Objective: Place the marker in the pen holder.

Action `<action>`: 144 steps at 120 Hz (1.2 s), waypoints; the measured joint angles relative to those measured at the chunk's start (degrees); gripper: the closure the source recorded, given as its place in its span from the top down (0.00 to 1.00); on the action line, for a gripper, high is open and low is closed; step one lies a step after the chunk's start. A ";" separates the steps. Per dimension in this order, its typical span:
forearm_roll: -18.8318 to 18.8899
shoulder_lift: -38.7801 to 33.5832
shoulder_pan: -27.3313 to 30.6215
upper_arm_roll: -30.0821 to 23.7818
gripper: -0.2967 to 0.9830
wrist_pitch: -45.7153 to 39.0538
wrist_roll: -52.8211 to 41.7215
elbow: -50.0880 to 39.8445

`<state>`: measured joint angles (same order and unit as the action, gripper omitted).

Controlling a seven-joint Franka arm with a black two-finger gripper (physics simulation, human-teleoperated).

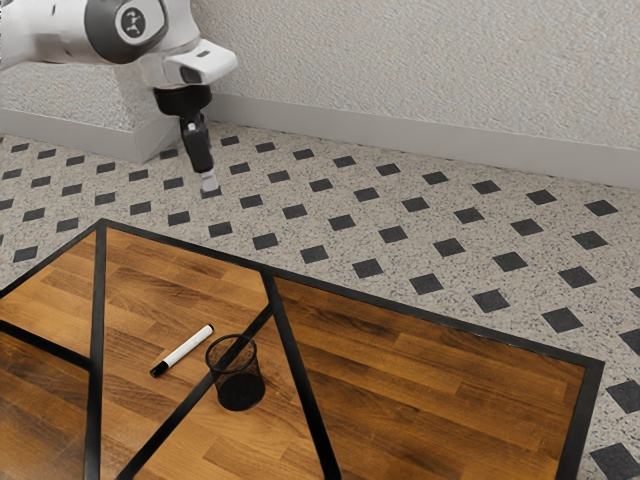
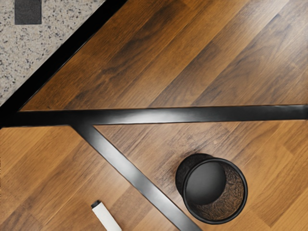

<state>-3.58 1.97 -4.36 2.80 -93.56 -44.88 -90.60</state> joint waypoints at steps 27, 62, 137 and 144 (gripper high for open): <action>-0.09 -3.17 -1.33 0.09 0.77 -1.03 -4.16 -4.91; 0.30 -9.73 2.74 5.61 0.77 -14.57 0.22 -33.50; 0.78 5.61 2.87 7.70 0.38 -42.10 11.49 -39.09; 0.40 7.50 2.79 7.67 0.38 -43.16 12.36 -37.83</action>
<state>-3.18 9.47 -1.57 10.47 -136.72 -32.52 -128.43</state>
